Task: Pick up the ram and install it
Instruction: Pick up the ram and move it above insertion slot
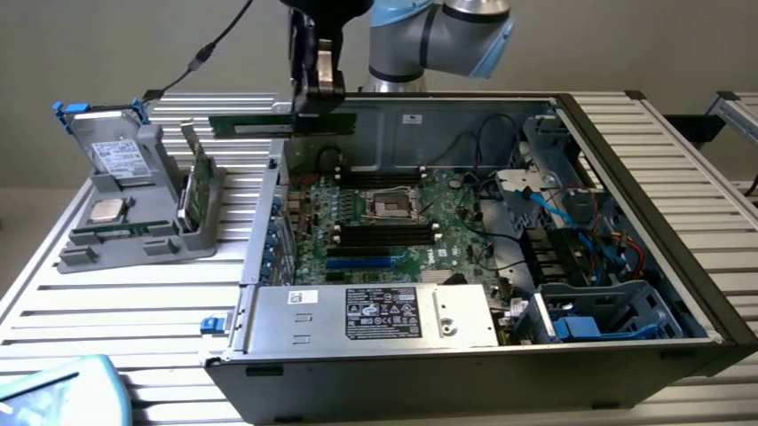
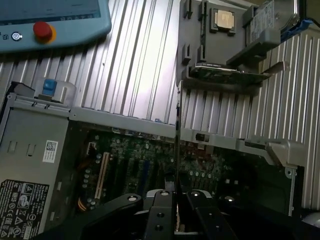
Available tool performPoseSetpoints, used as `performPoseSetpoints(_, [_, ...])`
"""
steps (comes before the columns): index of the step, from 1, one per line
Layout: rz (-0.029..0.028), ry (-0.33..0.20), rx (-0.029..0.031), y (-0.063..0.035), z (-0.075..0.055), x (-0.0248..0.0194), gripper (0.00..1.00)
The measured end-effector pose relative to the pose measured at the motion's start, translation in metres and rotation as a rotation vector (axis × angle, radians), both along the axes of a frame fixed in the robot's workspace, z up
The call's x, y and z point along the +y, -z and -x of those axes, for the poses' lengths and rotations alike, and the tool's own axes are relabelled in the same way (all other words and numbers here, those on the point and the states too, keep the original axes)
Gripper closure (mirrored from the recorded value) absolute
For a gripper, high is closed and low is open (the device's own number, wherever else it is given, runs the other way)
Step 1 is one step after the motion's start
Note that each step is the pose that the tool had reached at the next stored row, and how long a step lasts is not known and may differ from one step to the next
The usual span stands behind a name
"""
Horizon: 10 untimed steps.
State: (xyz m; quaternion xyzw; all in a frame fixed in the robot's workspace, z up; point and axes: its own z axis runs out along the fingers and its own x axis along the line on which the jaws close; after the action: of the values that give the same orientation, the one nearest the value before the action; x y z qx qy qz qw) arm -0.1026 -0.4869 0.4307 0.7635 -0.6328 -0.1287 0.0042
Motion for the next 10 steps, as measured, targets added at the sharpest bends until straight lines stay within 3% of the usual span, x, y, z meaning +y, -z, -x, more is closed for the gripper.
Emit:
performPoseSetpoints(5, [-0.0007,0.000,-0.0001,0.0005,-0.023,-0.0023,0.86])
performPoseSetpoints(10, [0.0003,0.000,-0.0001,0.0079,-0.045,-0.0023,0.86])
